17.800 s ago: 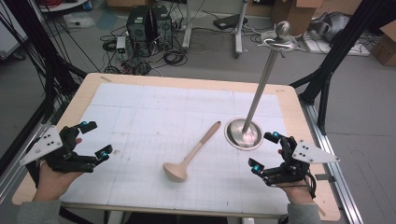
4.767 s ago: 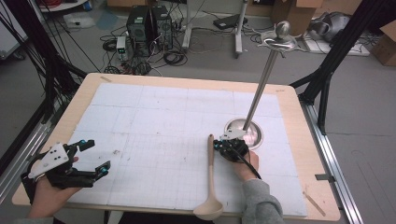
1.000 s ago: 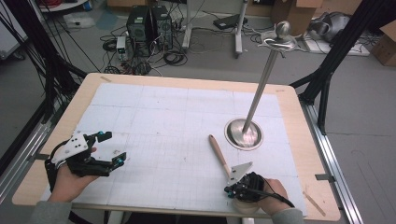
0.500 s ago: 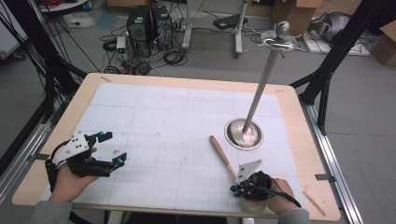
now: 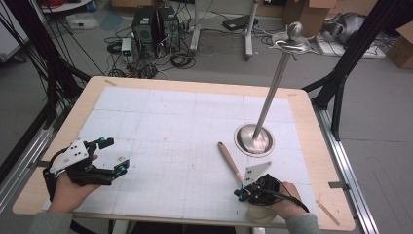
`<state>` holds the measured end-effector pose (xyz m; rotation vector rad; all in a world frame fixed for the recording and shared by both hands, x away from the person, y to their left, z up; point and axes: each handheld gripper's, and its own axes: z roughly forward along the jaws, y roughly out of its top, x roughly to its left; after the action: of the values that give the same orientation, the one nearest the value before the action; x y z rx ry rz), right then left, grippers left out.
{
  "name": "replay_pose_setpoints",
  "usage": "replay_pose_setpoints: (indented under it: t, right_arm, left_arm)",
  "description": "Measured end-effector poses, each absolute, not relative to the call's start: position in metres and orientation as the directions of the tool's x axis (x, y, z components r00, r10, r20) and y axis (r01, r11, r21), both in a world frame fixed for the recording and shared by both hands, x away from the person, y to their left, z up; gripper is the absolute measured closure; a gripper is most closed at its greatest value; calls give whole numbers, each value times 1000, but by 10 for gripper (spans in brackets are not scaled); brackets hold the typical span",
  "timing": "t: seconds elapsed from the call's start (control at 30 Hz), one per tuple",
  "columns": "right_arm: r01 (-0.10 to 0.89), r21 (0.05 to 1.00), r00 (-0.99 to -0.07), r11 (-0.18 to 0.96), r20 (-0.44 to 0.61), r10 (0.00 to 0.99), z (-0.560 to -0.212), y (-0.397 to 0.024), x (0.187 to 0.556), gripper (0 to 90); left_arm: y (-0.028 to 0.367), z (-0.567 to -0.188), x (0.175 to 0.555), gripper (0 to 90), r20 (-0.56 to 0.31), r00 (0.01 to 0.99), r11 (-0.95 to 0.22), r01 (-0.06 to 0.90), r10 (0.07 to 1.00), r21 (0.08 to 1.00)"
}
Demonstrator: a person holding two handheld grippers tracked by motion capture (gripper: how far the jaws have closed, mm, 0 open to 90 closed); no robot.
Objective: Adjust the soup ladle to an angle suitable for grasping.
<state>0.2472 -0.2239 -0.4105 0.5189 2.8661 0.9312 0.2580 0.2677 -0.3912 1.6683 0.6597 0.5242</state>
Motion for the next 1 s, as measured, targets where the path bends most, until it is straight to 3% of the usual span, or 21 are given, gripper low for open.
replay_pose_setpoints:
  t: [0.17,0.3,0.57,1.0]
  right_arm:
    - [338,706,-893,622,32,449,-394,-220,263,900]
    - [375,736,-850,564,29,526,-385,-214,279,900]
    - [494,707,-735,507,27,678,-395,-206,319,900]
    - [531,629,-717,568,-25,697,-429,-201,344,900]
  left_arm:
    - [270,-392,257,64,-17,732,-133,147,681,980]
    - [268,-392,257,64,-12,734,-138,144,679,980]
    - [269,-394,257,64,-18,735,-137,151,678,979]
    - [277,-394,254,64,-21,724,-128,151,690,980]
